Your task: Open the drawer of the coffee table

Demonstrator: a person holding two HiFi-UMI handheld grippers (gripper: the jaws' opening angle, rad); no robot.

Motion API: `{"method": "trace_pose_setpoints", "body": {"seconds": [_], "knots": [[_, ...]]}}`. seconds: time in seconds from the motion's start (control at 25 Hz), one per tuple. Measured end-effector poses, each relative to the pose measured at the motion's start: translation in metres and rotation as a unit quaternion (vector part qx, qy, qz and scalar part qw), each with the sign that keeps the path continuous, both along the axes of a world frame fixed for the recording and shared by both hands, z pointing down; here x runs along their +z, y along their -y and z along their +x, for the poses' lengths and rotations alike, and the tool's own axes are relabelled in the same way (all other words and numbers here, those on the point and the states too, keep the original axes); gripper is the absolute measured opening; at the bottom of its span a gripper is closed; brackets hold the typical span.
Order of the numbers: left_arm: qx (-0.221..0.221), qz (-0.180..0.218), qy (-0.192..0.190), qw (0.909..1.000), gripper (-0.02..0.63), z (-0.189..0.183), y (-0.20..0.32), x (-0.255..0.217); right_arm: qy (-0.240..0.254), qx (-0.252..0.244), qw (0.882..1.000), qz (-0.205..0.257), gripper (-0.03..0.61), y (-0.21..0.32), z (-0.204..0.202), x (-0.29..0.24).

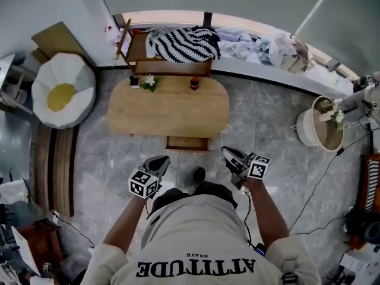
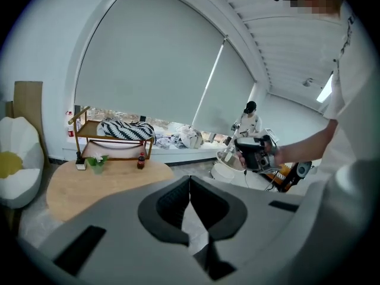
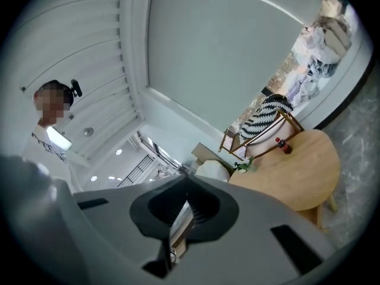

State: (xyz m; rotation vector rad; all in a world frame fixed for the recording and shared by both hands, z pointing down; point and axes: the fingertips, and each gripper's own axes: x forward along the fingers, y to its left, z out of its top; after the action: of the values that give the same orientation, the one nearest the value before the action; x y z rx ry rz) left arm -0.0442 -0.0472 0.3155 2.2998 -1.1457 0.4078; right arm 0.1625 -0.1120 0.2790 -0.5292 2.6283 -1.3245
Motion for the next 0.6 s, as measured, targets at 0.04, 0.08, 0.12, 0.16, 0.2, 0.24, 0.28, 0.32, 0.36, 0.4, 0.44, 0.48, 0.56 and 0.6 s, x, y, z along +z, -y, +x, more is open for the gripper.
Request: {"method": "trace_pose_setpoints", "body": {"seconds": [0.04, 0.08, 0.12, 0.16, 0.2, 0.24, 0.28, 0.32, 0.36, 0.4, 0.44, 0.48, 0.56, 0.6], "knots": [[0.001, 0.003, -0.002, 1.0, 0.02, -0.004, -0.002, -0.005, -0.009, 0.0, 1.0, 0.011, 0.018, -0.006, -0.003, -0.005], [0.0, 0.008, -0.005, 1.0, 0.02, -0.007, -0.004, -0.01, -0.018, 0.0, 1.0, 0.021, 0.018, -0.012, -0.007, -0.01], [-0.002, 0.012, -0.01, 0.9999, 0.02, -0.011, -0.006, -0.015, -0.028, 0.0, 0.999, 0.03, 0.017, -0.018, -0.01, -0.013], [-0.003, 0.017, -0.016, 0.9997, 0.02, -0.014, -0.007, -0.02, -0.036, 0.0, 0.999, 0.038, 0.018, -0.024, -0.013, -0.016], [-0.004, 0.021, -0.02, 0.9996, 0.02, -0.017, -0.008, -0.026, -0.043, 0.001, 0.998, 0.045, 0.018, -0.03, -0.015, -0.017], [-0.004, 0.027, -0.024, 0.9994, 0.02, -0.019, -0.01, -0.031, -0.049, 0.003, 0.998, 0.049, 0.017, -0.036, -0.017, -0.018], [-0.003, 0.032, -0.025, 0.9992, 0.02, -0.021, -0.013, -0.036, -0.054, 0.006, 0.997, 0.052, 0.018, -0.042, -0.02, -0.021], [0.0, 0.038, -0.025, 0.999, 0.02, -0.024, -0.016, -0.041, -0.058, 0.009, 0.997, 0.054, 0.018, -0.048, -0.023, -0.024], [0.003, 0.042, -0.024, 0.9988, 0.02, -0.026, -0.019, -0.046, -0.06, 0.012, 0.996, 0.058, 0.018, -0.054, -0.026, -0.027], [0.007, 0.045, -0.022, 0.9987, 0.02, -0.029, -0.023, -0.05, -0.062, 0.016, 0.996, 0.063, 0.018, -0.059, -0.029, -0.03], [0.01, 0.046, -0.02, 0.9987, 0.02, -0.032, -0.028, -0.054, -0.065, 0.02, 0.995, 0.068, 0.018, -0.064, -0.032, -0.034], [0.014, 0.046, -0.019, 0.9987, 0.02, -0.036, -0.034, -0.057, -0.07, 0.025, 0.994, 0.075, 0.018, -0.07, -0.035, -0.037], [0.021, 0.051, -0.018, 0.9983, 0.02, -0.043, -0.049, -0.067, -0.082, 0.033, 0.992, 0.09, 0.018, -0.083, -0.041, -0.045], [0.023, 0.057, -0.016, 0.998, 0.02, -0.046, -0.056, -0.073, -0.091, 0.036, 0.99, 0.099, 0.018, -0.091, -0.045, -0.049]]}}
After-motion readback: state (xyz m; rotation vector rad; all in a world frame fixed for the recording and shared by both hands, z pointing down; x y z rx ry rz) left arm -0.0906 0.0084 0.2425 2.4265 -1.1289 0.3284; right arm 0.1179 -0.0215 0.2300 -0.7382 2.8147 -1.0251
